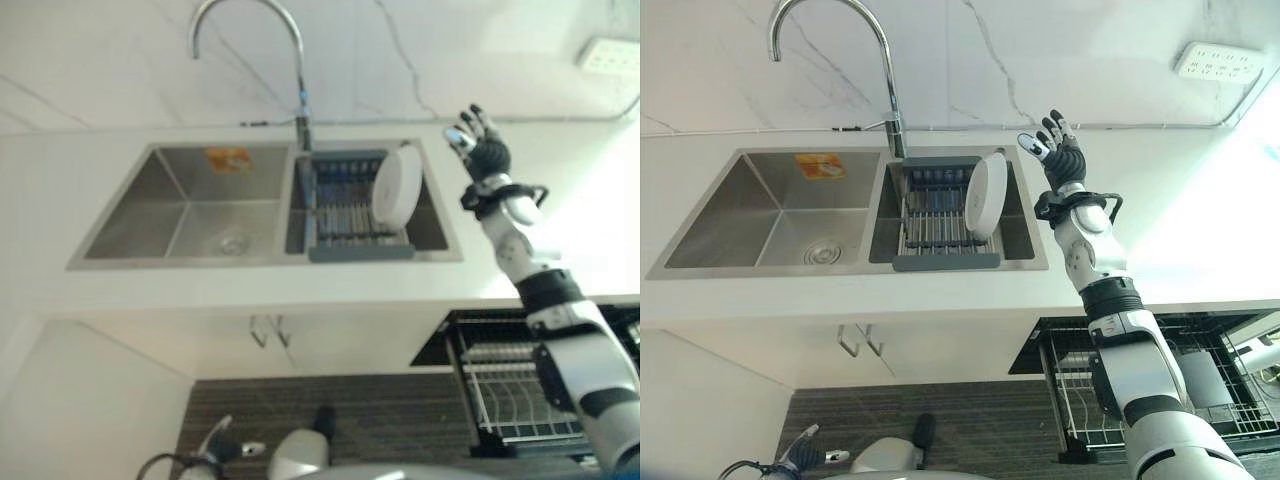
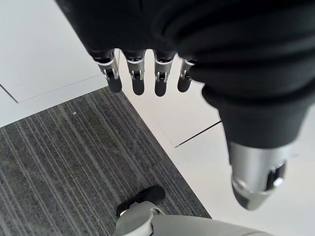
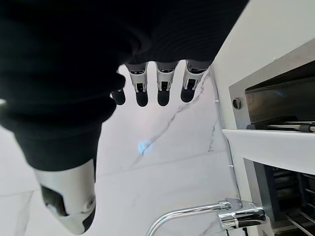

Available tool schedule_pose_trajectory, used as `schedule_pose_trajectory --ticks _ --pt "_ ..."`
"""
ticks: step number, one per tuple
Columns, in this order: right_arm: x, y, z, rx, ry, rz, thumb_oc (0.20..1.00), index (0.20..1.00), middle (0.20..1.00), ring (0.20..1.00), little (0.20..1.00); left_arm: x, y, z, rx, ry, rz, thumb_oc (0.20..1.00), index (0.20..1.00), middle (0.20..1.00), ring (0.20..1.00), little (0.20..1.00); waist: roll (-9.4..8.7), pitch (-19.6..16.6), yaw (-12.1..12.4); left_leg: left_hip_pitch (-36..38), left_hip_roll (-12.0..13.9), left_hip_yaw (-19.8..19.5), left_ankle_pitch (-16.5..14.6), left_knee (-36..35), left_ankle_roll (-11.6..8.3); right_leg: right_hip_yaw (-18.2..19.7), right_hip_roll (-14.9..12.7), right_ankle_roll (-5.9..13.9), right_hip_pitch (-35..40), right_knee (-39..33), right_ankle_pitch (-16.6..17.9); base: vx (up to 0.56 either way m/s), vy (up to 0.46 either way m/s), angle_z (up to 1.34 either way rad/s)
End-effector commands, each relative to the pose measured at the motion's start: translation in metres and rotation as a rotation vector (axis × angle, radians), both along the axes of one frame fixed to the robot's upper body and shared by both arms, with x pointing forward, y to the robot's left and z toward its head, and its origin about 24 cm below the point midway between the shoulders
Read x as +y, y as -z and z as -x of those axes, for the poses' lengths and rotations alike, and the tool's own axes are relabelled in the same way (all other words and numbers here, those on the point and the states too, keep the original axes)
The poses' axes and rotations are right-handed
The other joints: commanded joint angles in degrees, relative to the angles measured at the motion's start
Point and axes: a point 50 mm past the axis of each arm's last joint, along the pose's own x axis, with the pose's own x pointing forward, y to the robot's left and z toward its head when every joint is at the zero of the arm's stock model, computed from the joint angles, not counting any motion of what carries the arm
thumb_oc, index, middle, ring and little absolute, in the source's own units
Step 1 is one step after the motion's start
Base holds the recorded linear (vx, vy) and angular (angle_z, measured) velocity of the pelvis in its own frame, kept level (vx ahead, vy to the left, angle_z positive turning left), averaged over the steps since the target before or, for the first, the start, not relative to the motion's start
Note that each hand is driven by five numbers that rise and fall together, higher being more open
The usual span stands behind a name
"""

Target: Place the dishes in the dishwasher.

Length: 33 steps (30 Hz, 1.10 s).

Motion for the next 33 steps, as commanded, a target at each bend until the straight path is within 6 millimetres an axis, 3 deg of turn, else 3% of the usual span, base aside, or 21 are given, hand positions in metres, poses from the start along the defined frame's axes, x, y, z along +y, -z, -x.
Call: schedule_pose_trajectory --ticks 1,33 --pt "-0.009 -0.028 0.001 -0.117 0.014 0.025 1.0 1.0 1.0 1.0 1.0 -0.002 0.0 -0.007 0.01 0.119 -0.025 1.0 1.0 1.0 1.0 1.0 2.95 -1.7 2.8 4.0 2.8 -2.1 -7.4 0.0 -2.93 -3.0 -1.0 -0.27 -2.3 4.1 -1.8 0.05 0.021 0.07" --pt "0.001 0.018 0.0 0.023 0.027 0.007 1.0 1.0 1.0 1.0 1.0 -0.005 0.002 -0.001 0.019 0.118 -0.015 1.0 1.0 1.0 1.0 1.0 5.07 1.0 3.2 3.1 1.9 -3.4 -6.5 0.0 -2.3 -2.6 -2.9 0.08 -3.6 6.8 -2.2 0.01 0.008 0.01"
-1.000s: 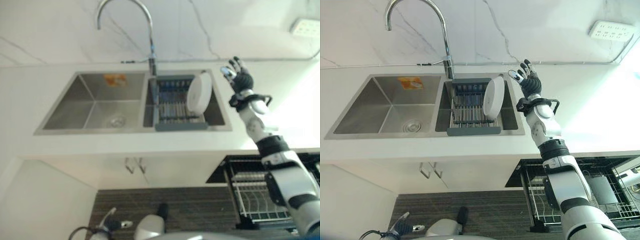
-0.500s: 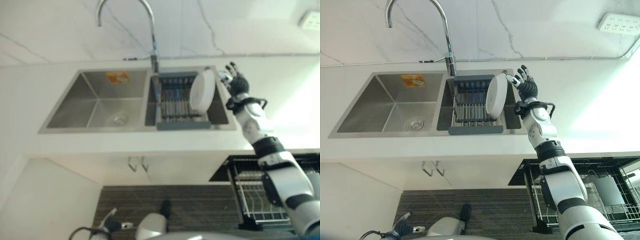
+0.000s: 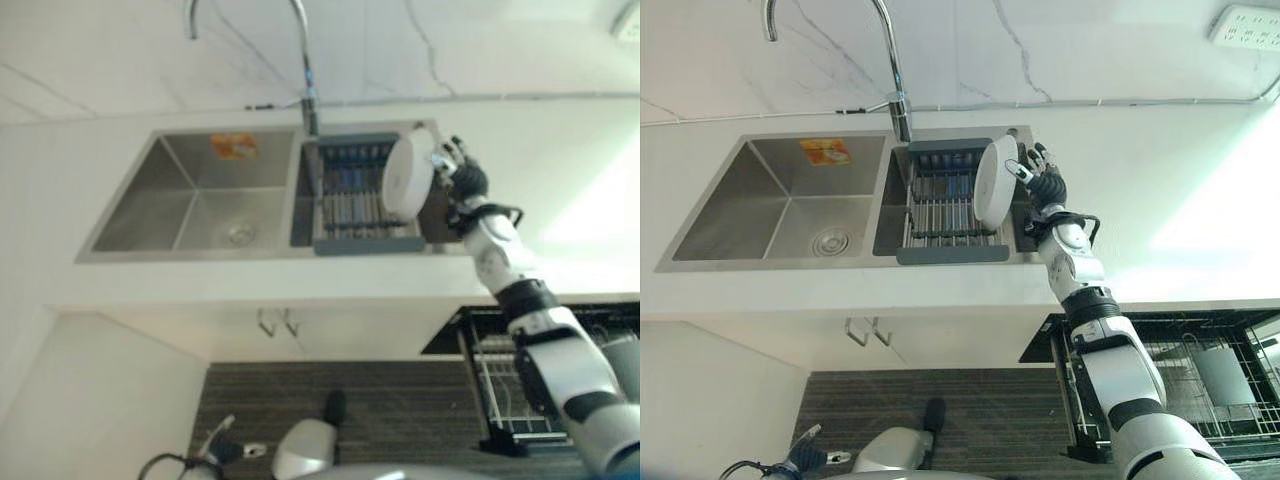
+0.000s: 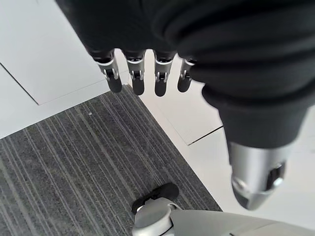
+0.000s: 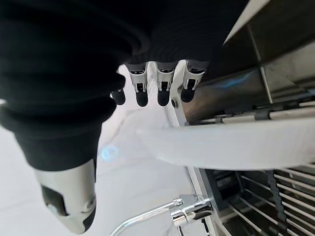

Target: Place the dishes in the dishwasher.

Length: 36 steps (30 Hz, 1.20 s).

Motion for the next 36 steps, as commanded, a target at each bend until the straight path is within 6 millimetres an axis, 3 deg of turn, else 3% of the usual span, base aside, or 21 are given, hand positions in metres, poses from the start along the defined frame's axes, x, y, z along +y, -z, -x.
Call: schedule_pose_trajectory --ticks 1,24,25,27,36 --pt "-0.015 -0.012 0.001 -0.065 0.033 0.065 1.0 1.0 1.0 1.0 1.0 -0.004 0.003 0.0 0.026 0.087 -0.021 1.0 1.0 1.0 1.0 1.0 3.31 -2.0 3.1 3.6 2.4 -2.1 -6.6 0.1 -2.46 -1.5 -3.0 0.25 -3.9 6.9 -2.0 0.03 0.052 0.02" --pt "-0.02 -0.002 -0.001 -0.003 0.069 0.09 1.0 1.0 1.0 1.0 1.0 -0.005 0.002 -0.003 0.022 0.083 -0.01 1.0 1.0 1.0 1.0 1.0 4.65 0.3 4.0 2.3 1.1 -3.6 -6.0 0.8 -1.63 -2.0 -4.8 0.83 -5.2 9.6 -2.2 0.03 0.024 0.04" --pt "-0.022 -0.002 -0.001 0.001 0.09 0.102 0.937 0.937 0.937 0.937 0.937 -0.005 0.001 -0.004 0.02 0.082 -0.009 1.0 1.0 1.0 1.0 1.0 4.72 0.5 4.0 2.3 1.1 -3.7 -5.9 0.8 -1.58 -2.1 -4.9 0.84 -5.3 9.7 -2.2 0.0 0.0 0.0" --pt "-0.027 -0.005 -0.002 0.008 0.133 0.12 0.2 0.2 0.2 0.2 0.2 -0.005 0.001 -0.005 0.017 0.081 -0.007 1.0 1.0 1.0 1.0 1.0 4.84 0.8 4.2 2.1 1.0 -3.9 -5.9 1.0 -1.54 -2.1 -5.0 0.85 -5.4 10.0 -2.3 0.0 0.0 0.0" --pt "-0.034 -0.024 -0.007 -0.052 0.234 0.194 0.2 0.2 0.2 0.2 0.2 -0.009 0.001 -0.008 -0.002 0.078 0.001 1.0 1.0 1.0 1.0 1.0 5.72 2.5 4.8 1.0 0.4 -4.9 -5.4 1.4 -1.44 -2.0 -5.5 0.76 -6.4 11.2 -2.5 0.0 0.001 0.01"
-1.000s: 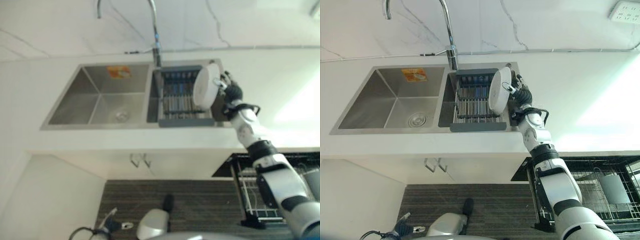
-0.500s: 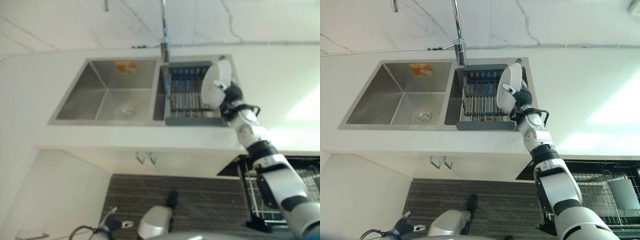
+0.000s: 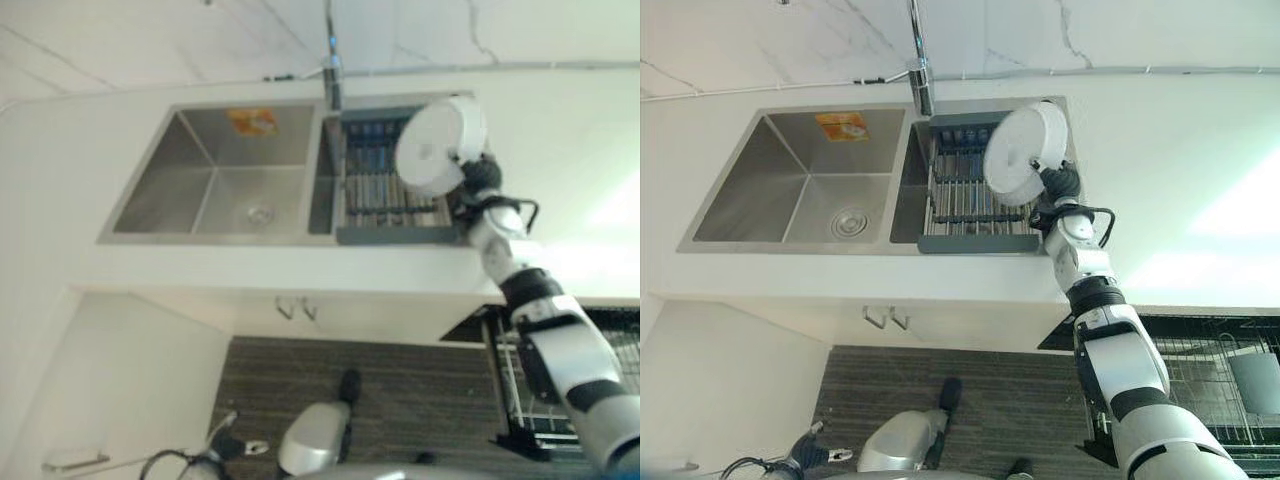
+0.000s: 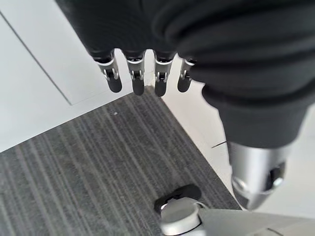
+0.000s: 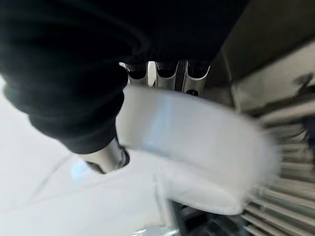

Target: Place the dishes in the dishwasher.

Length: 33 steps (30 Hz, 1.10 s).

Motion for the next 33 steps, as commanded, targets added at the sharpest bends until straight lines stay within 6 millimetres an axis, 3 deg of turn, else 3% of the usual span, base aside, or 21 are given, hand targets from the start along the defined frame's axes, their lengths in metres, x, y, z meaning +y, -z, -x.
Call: schedule_pose_trajectory --ticks 1,11,18,24,33 --pt "-0.012 -0.019 0.001 -0.09 0.036 0.102 0.2 0.2 0.2 0.2 0.2 -0.007 0.002 -0.002 0.008 0.071 -0.001 1.0 1.0 1.0 1.0 1.0 2.68 -3.1 2.9 2.0 2.1 -3.0 -5.5 1.0 -1.7 0.1 -4.3 0.63 -6.5 11.1 -2.5 0.0 -0.003 0.07" --pt "-0.007 -0.025 0.003 -0.16 0.016 0.106 0.2 0.2 0.2 0.2 0.2 -0.007 0.002 0.0 0.016 0.076 -0.001 1.0 1.0 1.0 1.0 1.0 2.91 -2.9 2.9 1.7 2.2 -2.8 -5.4 1.2 -1.89 0.1 -4.3 0.57 -6.3 11.1 -2.6 0.0 -0.002 0.03" --pt "0.019 -0.064 0.023 -0.504 -0.061 -0.086 0.2 0.2 0.2 0.2 0.2 -0.006 0.002 0.003 0.025 0.093 -0.013 1.0 1.0 1.0 1.0 1.0 1.68 -4.1 1.7 2.8 3.0 -1.2 -5.6 0.6 -1.69 1.0 -3.3 0.65 -5.7 10.1 -2.5 -0.05 -0.041 -0.02" --pt "0.051 -0.085 0.059 -0.729 -0.148 -0.138 0.2 0.2 0.2 0.2 0.2 -0.007 0.002 0.002 0.011 0.086 -0.032 1.0 1.0 1.0 1.0 1.0 -0.71 -5.7 -1.4 5.5 5.5 3.6 -7.6 0.9 -1.88 2.8 -2.2 0.54 -5.6 8.5 -1.9 -0.14 -0.125 -0.41" --pt "0.057 -0.087 0.087 -0.817 -0.167 -0.174 0.2 0.2 0.2 0.2 0.2 -0.017 0.005 -0.006 0.0 0.111 -0.061 1.0 1.0 1.0 1.0 1.0 -2.77 -8.4 -7.2 8.9 8.5 10.1 -9.7 1.8 -2.67 4.9 -1.2 0.19 -6.5 8.2 -1.9 -0.11 -0.083 -0.48"
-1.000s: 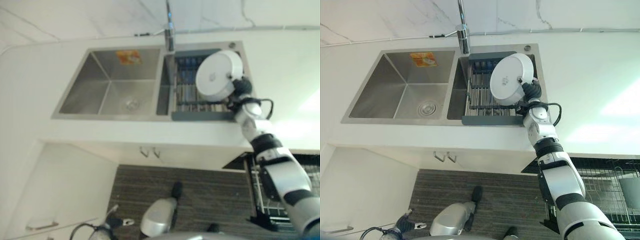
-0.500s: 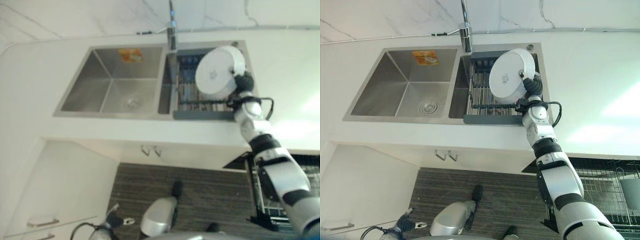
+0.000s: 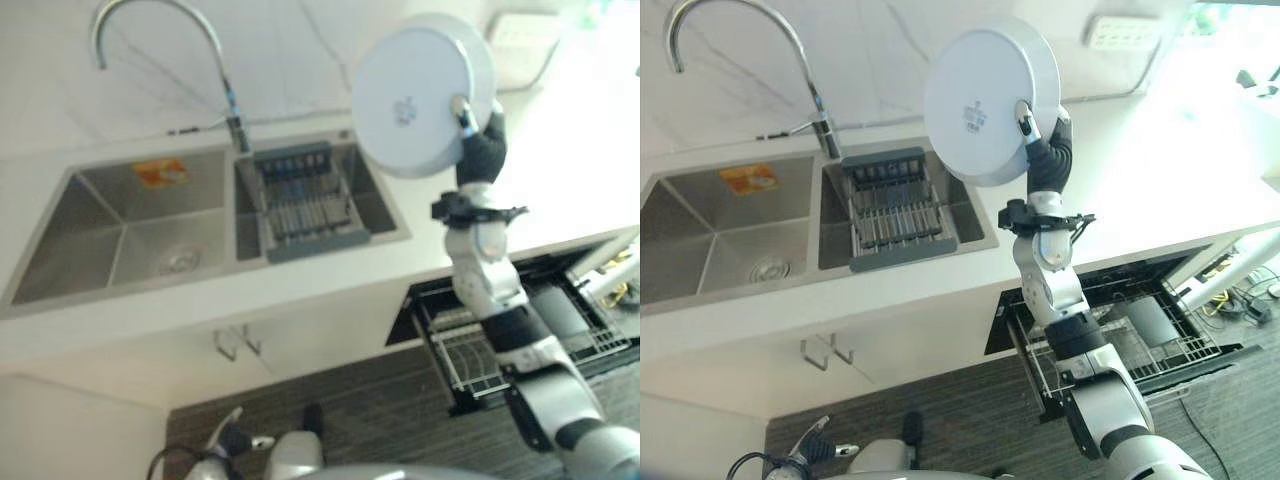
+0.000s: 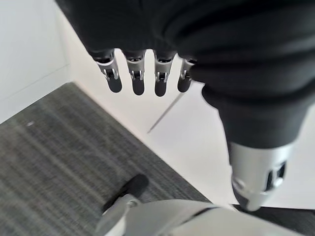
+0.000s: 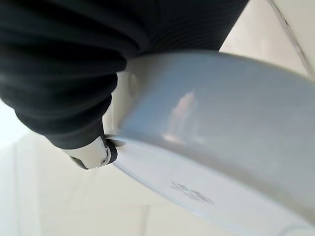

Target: Place the dishes in the dishwasher.

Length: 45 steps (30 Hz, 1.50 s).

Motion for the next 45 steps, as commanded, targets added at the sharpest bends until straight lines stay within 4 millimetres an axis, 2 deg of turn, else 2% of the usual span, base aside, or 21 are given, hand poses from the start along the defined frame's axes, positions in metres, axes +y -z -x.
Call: schedule_pose_trajectory --ticks 1,3,4,10,15,18,25,32,33,39,43,45 --pt "-0.013 -0.038 0.022 -0.223 0.01 -0.033 0.2 0.2 0.2 0.2 0.2 -0.005 0.002 -0.009 0.012 0.081 -0.046 1.0 1.0 1.0 1.0 1.0 1.21 -1.1 0.5 3.9 2.4 0.2 -10.1 3.3 -1.49 -3.4 -3.5 0.73 -4.6 7.6 -3.2 -0.08 -0.07 -0.6" --pt "-0.022 -0.034 0.028 -0.223 0.017 -0.04 0.2 0.2 0.2 0.2 0.2 -0.007 0.001 -0.013 0.006 0.086 -0.044 1.0 1.0 1.0 1.0 1.0 1.12 -1.2 -0.8 4.2 2.8 1.2 -10.4 3.7 -1.49 -2.9 -3.5 0.68 -4.9 8.1 -3.3 -0.05 -0.073 -0.73" --pt "-0.037 -0.028 0.038 -0.219 0.046 -0.044 0.2 0.2 0.2 0.2 0.2 -0.008 -0.001 -0.019 -0.001 0.097 -0.04 1.0 1.0 1.0 1.0 1.0 1.06 -1.1 -2.9 4.5 3.2 2.5 -10.7 4.1 -1.58 -1.9 -3.3 0.65 -5.3 8.5 -3.5 -0.03 -0.068 -0.68" --pt "-0.081 -0.006 0.059 -0.163 0.136 -0.059 0.2 0.2 0.2 0.2 0.2 -0.012 -0.001 -0.02 0.01 0.129 -0.048 1.0 1.0 1.0 1.0 1.0 1.05 -0.6 -6.8 5.1 3.5 4.7 -11.1 3.9 -1.73 0.1 -3.1 1.06 -6.5 8.9 -3.4 0.0 -0.06 -0.39" --pt "-0.102 0.015 0.068 -0.085 0.196 -0.088 0.2 0.2 0.2 0.2 0.2 -0.011 0.0 -0.017 0.013 0.128 -0.06 1.0 1.0 1.0 1.0 1.0 1.3 0.2 -8.6 4.7 3.7 5.1 -11.3 4.6 -1.72 1.3 -2.9 0.88 -7.8 10.7 -4.2 0.0 -0.044 -0.15" --pt "-0.107 0.028 0.067 -0.025 0.208 -0.088 0.2 0.2 0.2 0.2 0.2 -0.011 -0.001 -0.019 0.009 0.12 -0.054 1.0 1.0 1.0 1.0 1.0 1.55 0.7 -9.1 4.1 3.8 4.8 -11.5 5.3 -1.69 1.8 -2.7 0.47 -8.5 12.0 -4.8 0.0 -0.034 -0.11" --pt "-0.107 0.057 0.057 0.116 0.209 -0.084 0.2 0.2 0.2 0.2 0.2 -0.017 -0.002 -0.023 0.013 0.127 -0.032 1.0 1.0 1.0 1.0 1.0 2.47 1.9 -8.9 2.7 3.3 3.2 -11.2 6.2 -2.02 2.3 -2.7 -0.1 -9.4 12.7 -5.1 0.0 0.003 -0.01" --pt "-0.106 0.087 0.049 0.249 0.255 -0.098 0.2 0.2 0.2 0.2 0.2 -0.016 -0.001 -0.018 0.023 0.122 -0.037 1.0 1.0 1.0 1.0 1.0 3.28 2.6 -7.8 1.8 2.5 1.7 -10.5 5.3 -1.86 2.0 -3.1 0.02 -10.0 12.1 -4.6 0.0 0.038 0.1" --pt "-0.106 0.097 0.048 0.294 0.266 -0.105 0.2 0.2 0.2 0.2 0.2 -0.015 -0.001 -0.018 0.024 0.121 -0.042 1.0 1.0 1.0 1.0 1.0 3.5 3.0 -7.4 1.4 2.2 1.2 -10.4 5.3 -1.65 2.0 -3.1 -0.03 -10.4 12.4 -4.7 -0.01 0.044 0.03" --pt "-0.104 0.11 0.039 0.379 0.274 -0.061 0.2 0.2 0.2 0.2 0.2 -0.014 -0.002 -0.024 0.01 0.119 -0.033 1.0 1.0 1.0 1.0 1.0 4.41 4.4 -6.7 0.0 1.5 0.3 -10.3 5.8 -1.38 2.0 -3.6 -0.21 -11.9 13.8 -4.9 -0.04 0.047 0.06" --pt "-0.11 0.128 0.024 0.519 0.288 -0.012 0.2 0.2 0.2 0.2 0.2 -0.018 -0.004 -0.031 -0.006 0.132 -0.021 1.0 1.0 1.0 1.0 1.0 5.23 6.0 -5.5 -1.0 0.8 -0.2 -10.1 6.1 -1.17 1.6 -4.3 -0.35 -12.9 14.7 -5.0 -0.06 0.081 0.1" --pt "-0.117 0.13 0.014 0.581 0.31 0.023 0.2 0.2 0.2 0.2 0.2 -0.017 -0.006 -0.036 -0.016 0.134 -0.021 1.0 1.0 1.0 1.0 1.0 5.43 6.8 -4.8 -1.8 0.6 -0.2 -9.9 6.2 -1.13 1.3 -4.7 -0.32 -13.5 15.2 -4.9 -0.09 0.077 0.12"
